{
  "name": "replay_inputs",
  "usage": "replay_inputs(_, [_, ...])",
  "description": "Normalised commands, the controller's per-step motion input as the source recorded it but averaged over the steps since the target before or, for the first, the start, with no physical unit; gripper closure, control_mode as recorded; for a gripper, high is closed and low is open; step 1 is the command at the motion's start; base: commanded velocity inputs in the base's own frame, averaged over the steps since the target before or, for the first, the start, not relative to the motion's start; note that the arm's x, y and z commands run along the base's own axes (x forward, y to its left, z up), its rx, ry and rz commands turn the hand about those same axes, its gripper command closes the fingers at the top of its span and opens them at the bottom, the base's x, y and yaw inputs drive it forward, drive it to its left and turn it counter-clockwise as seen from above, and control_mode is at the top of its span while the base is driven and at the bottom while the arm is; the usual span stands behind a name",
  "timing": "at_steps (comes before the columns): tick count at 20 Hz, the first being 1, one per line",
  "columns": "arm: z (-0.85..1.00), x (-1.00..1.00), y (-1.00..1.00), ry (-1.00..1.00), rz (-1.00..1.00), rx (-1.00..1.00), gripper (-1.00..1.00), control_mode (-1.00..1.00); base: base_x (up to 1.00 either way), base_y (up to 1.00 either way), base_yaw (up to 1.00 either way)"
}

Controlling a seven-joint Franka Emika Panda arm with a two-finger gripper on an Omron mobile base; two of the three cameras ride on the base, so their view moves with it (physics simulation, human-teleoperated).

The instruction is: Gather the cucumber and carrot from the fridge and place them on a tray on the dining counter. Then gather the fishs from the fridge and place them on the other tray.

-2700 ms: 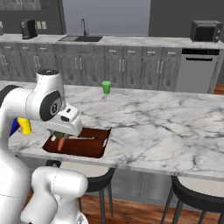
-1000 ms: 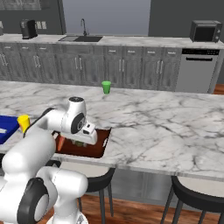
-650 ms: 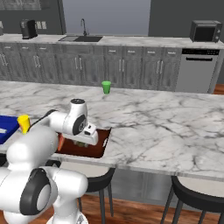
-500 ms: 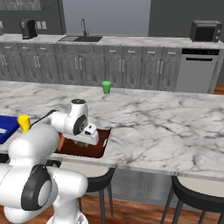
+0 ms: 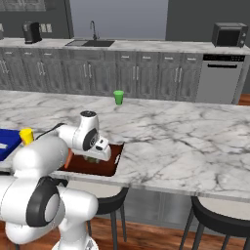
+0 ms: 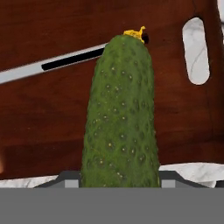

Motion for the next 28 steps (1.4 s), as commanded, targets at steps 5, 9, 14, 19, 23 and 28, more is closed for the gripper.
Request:
replay_inputs(5, [-0.11,0.1,0.0,-0.02,0.0,0.0,1.0,-1.0,0.0,0.0,0.0])
replay_inputs(9, [-0.19,0.22,0.0,0.0,0.0,0.0,1.0,-1.0,0.0,0.0,0.0])
replay_inputs(14, [-0.21,0.27,0.0,0.0,0.0,0.0,1.0,-1.0,0.0,0.0,0.0])
replay_inputs(19, [-0.2,0.19,0.0,0.0,0.0,0.0,1.0,-1.0,0.0,0.0,0.0])
replay_inputs(23, [-0.29,-0.03,0.01,0.0,0.0,0.0,-1.0,-1.0,0.0,0.0,0.0])
replay_inputs(28, [-0.16,-0.28,0.0,-0.08,0.0,0.0,-1.0,-1.0,0.0,0.0,0.0])
